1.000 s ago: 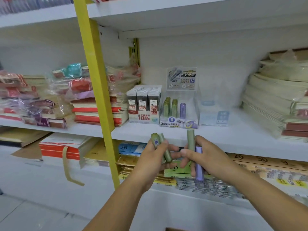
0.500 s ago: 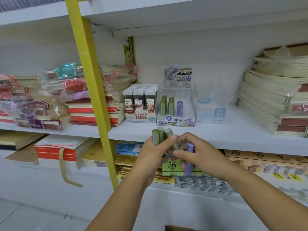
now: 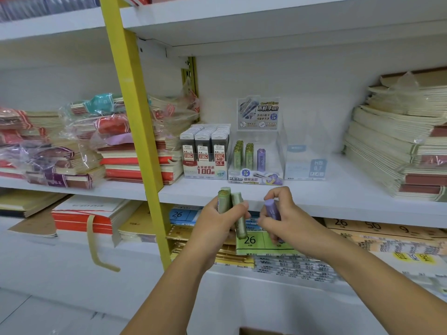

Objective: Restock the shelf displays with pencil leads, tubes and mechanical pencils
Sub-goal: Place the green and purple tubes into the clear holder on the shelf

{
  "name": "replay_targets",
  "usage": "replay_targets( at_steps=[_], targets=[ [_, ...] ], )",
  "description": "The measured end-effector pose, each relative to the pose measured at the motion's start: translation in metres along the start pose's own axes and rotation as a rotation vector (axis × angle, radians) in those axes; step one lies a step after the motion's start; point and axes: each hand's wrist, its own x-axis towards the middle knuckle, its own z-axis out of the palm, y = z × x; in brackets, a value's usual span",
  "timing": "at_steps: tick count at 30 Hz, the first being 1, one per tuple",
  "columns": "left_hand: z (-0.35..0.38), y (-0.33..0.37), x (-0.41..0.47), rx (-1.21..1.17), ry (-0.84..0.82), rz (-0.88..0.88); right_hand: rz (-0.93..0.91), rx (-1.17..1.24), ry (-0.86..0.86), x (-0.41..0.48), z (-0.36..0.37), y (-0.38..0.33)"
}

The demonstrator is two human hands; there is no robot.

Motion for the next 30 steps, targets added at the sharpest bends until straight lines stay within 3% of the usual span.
replay_targets(
  at_steps=[7, 16, 23, 27, 30],
  targets=[
    [-0.003, 0.001, 0.000, -0.071, -0.051, -0.010, -0.065, 0.079, -0.017, -0.002, 0.003, 0.004],
    [-0.004, 0.003, 0.003, -0.055, 0.019, 0.012, -0.108, 0.115, 0.205, -0.007, -0.006, -0.009],
    [-0.001, 0.008, 0.008, -0.126, 0.021, -0.037, -0.162, 0.440, 0.313, -0.007, -0.012, -0.008],
    [0.007, 0.012, 0.011, -0.117, -0.031, -0.021, -0.193, 0.395, 0.462, 0.003, -0.018, -0.011],
    [0.011, 0.015, 0.017, -0.153, -0.021, 0.002, -0.320, 0.268, 0.599, 0.011, -0.035, -0.023]
  ],
)
